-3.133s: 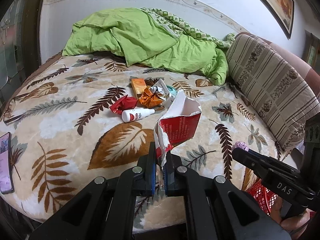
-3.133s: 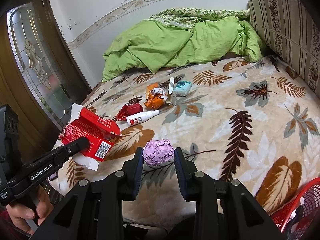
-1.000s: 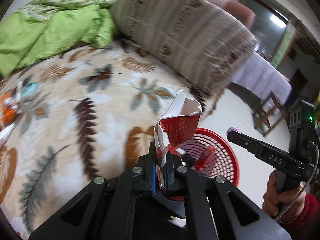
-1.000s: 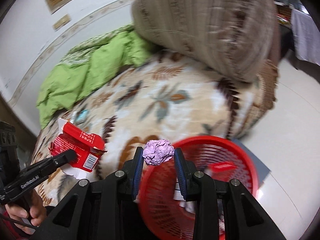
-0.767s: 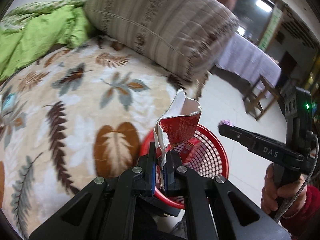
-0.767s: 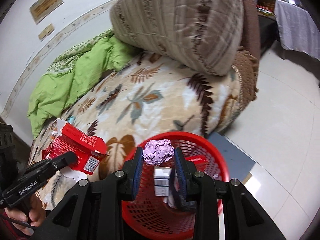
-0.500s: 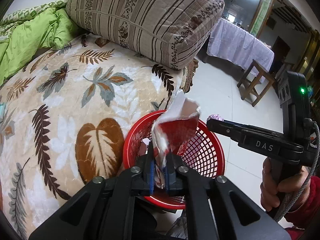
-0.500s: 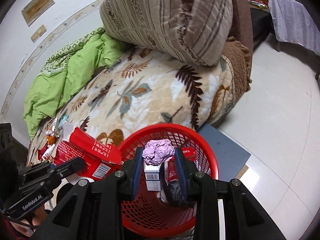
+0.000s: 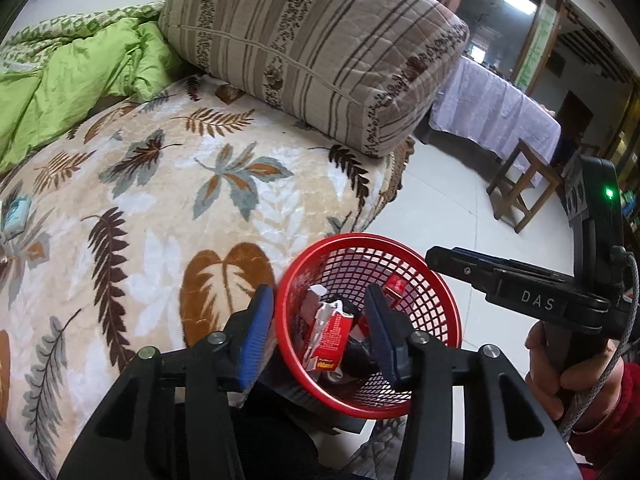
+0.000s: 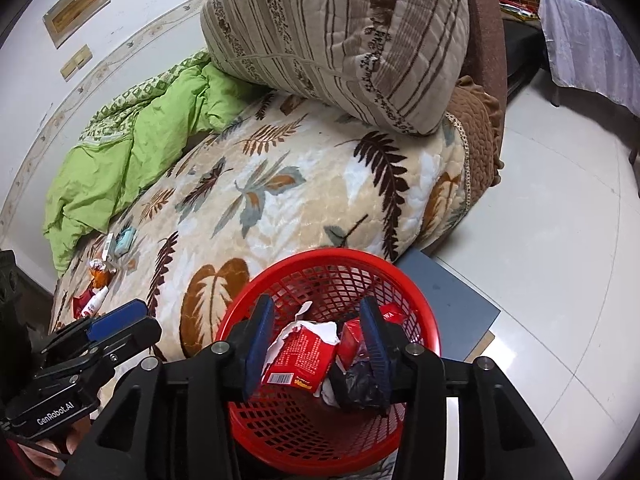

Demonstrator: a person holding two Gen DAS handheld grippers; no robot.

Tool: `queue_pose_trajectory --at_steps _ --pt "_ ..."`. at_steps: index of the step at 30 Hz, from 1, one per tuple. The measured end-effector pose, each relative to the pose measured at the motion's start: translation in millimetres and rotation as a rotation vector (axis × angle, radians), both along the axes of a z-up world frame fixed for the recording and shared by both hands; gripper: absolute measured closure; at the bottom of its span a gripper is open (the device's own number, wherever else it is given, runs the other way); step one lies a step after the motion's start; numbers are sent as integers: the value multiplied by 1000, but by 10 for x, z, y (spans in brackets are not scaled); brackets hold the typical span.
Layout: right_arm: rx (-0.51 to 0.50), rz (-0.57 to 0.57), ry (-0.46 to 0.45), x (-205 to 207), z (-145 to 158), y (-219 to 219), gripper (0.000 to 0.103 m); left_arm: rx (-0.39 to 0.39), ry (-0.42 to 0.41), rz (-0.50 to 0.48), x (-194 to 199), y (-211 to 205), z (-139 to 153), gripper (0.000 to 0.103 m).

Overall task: Collect trash
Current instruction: 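Carry wrapper and paper ball to the red wastebasket and release both, then move both open tools back toward the trash on the bed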

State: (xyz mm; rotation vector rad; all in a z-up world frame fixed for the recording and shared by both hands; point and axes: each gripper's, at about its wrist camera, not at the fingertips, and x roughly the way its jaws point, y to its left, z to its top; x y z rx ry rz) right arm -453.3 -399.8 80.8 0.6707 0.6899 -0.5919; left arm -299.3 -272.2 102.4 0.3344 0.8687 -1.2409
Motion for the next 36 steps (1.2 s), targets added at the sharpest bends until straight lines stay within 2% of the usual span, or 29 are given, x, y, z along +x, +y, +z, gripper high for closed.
queue_pose_trajectory --at_steps 6,14,24,34,36 --pt "-22 32 17 129 5 80 54 -8 -1 47 112 112 21 57" --pt "-108 72 68 375 53 271 54 -27 -42 123 294 343 89 52" --pt "-197 93 95 600 145 463 54 -37 -29 219 560 602 81 50" --pt "-220 106 106 790 189 569 53 -58 -23 277 727 809 117 49" --pt "-224 127 113 854 188 615 49 -59 -22 288 762 854 112 49"
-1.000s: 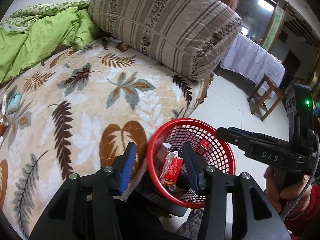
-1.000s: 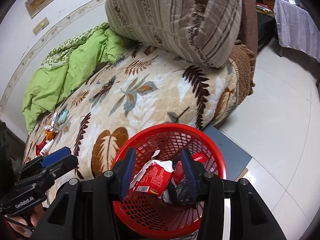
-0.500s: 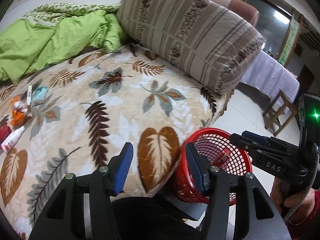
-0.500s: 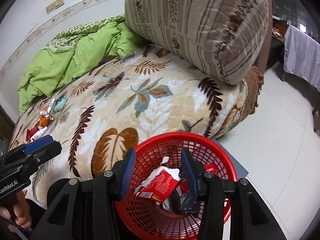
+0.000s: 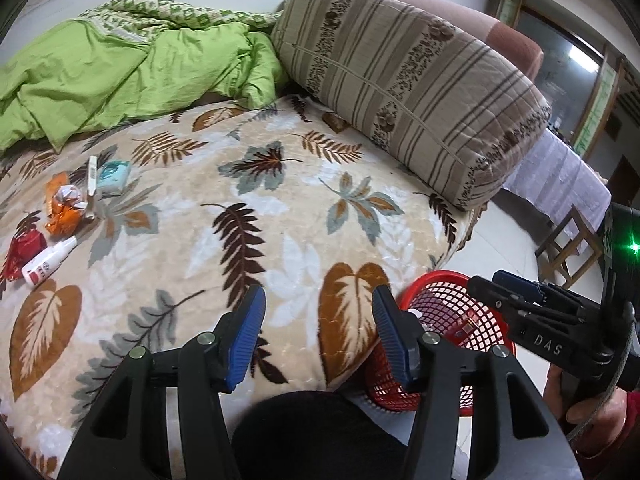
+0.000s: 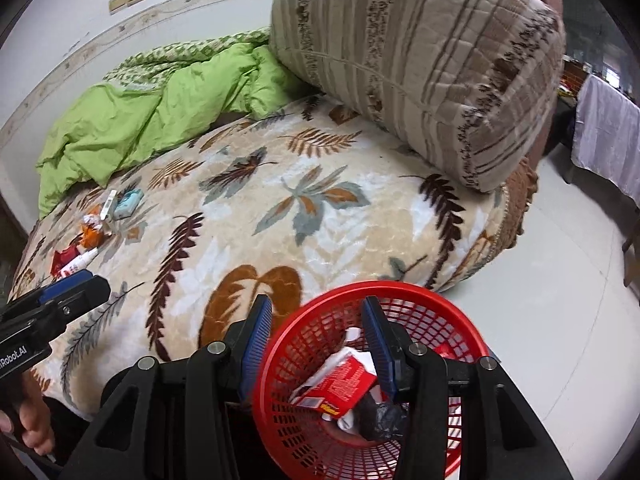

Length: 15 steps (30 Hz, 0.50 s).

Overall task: Collect trash
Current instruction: 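Move both open tools back toward the trash on the bed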

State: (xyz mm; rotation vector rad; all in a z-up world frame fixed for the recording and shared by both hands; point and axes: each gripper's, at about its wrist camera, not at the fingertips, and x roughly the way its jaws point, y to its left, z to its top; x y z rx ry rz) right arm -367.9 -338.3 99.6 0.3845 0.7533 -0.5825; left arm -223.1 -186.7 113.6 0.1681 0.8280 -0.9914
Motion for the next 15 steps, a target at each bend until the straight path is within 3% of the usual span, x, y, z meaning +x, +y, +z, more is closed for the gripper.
queue_pose_trajectory --at_steps 2,15 --pt "-10 28 15 82 -3 65 45 -1 2 11 32 44 -4 49" --pt "-15 250 10 735 -8 563 45 4 -16 158 378 624 -18 49"
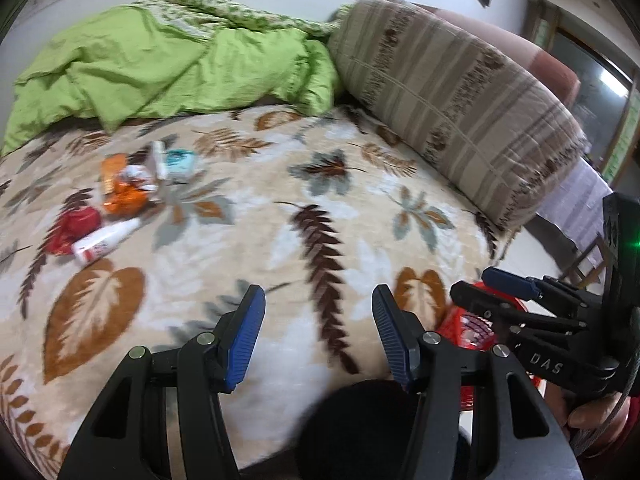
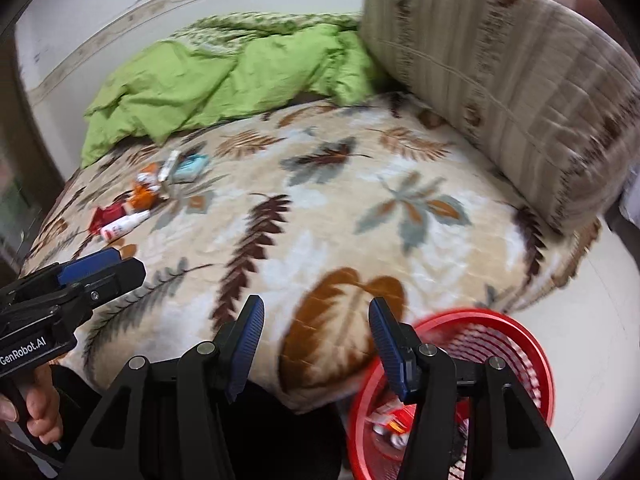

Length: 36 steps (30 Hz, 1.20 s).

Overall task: Collect trash
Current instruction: 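Move both open tools back toward the trash on the bed, then grasp the red candy wrapper with the left tool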

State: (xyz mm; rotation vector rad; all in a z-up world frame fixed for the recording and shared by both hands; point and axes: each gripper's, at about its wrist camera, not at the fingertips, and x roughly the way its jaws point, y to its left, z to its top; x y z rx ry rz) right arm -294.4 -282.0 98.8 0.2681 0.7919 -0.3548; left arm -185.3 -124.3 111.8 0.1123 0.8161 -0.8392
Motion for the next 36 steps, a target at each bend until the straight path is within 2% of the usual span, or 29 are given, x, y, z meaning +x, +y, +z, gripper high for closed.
queue_pose_trajectory --at_steps 5,9,14,17,21,26,30,31,32,33,36 --pt "-4 96 -15 303 41 238 45 3 -2 111 297 430 -28 49" --pt "-8 189 -36 516 98 500 45 -15 12 258 695 935 -11 49" --pt "51 264 -39 731 94 699 45 -14 32 398 1205 1373 -20 49" --pt "55 285 -45 802 84 795 45 -14 59 436 1502 1481 -53 49" --pt "48 298 -40 845 31 864 45 13 86 450 1885 1425 -164 49" --pt "50 291 -29 863 -1 819 45 38 182 463 2338 1305 -511 49" --pt "65 269 -19 893 -42 724 45 53 233 479 2523 1229 -729 49" --pt "68 265 -17 902 -50 716 45 51 237 487 2558 1216 -756 50" --pt "72 261 -14 920 -65 701 45 42 241 488 2591 1203 -776 57" --pt "80 258 -8 948 -89 690 45 39 247 482 2619 1179 -799 70" --pt "104 266 9 1033 -142 699 45 53 248 473 2636 1140 -848 79"
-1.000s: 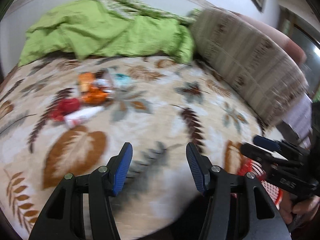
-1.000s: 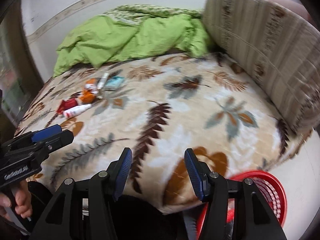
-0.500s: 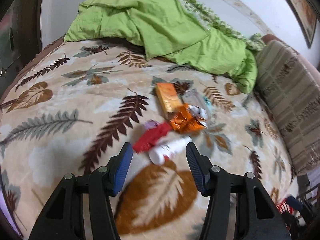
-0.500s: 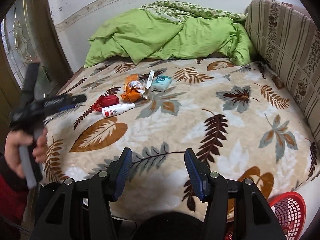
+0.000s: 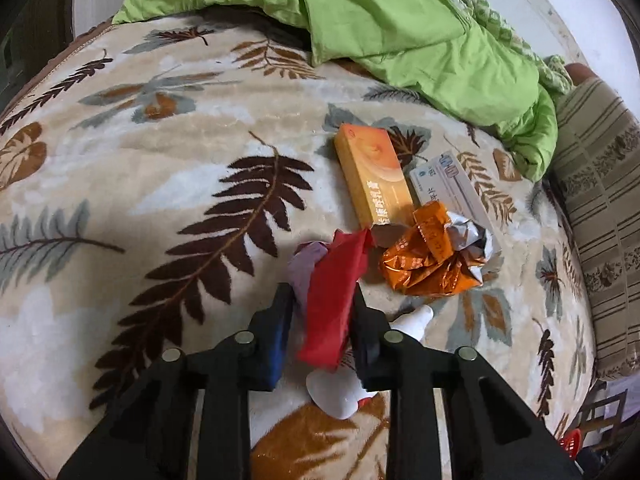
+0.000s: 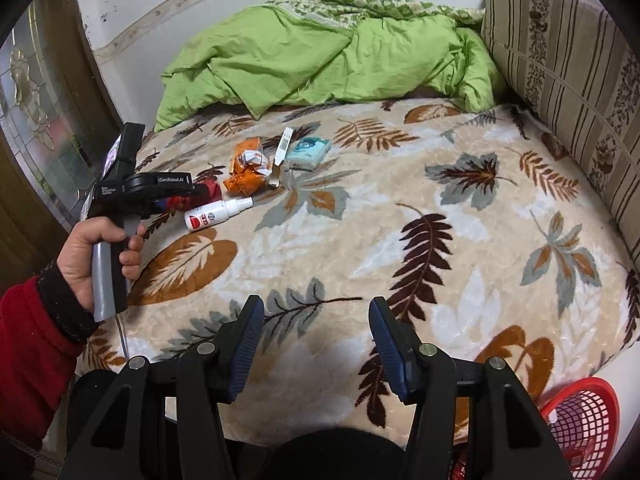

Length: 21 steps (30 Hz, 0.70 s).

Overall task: Collect trash
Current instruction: 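Grasp the red candy wrapper with the left tool, then grasp the white spray bottle with the right tool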

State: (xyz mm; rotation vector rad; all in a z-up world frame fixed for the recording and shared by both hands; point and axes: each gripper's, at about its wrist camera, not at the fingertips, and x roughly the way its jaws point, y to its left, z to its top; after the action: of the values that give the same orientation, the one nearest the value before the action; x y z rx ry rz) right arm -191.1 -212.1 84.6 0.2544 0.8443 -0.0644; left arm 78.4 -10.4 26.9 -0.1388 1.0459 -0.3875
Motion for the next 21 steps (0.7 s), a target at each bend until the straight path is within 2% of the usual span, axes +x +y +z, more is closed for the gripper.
queue_pose_trajectory --at_steps 3,7,13,17,21 --pt "29 23 8 105 -16 30 45 15 -36 6 -74 44 17 82" --pt "84 52 26 336 -39 100 45 -8 -111 56 -271 303 187 82" --pt "165 98 63 892 -86 333 45 20 -214 116 -655 701 441 82" --pt "295 60 111 1337 -209 501 45 2 -242 152 -846 956 517 82" --pt "416 -26 168 1775 -378 626 45 4 -268 163 -944 1105 536 82"
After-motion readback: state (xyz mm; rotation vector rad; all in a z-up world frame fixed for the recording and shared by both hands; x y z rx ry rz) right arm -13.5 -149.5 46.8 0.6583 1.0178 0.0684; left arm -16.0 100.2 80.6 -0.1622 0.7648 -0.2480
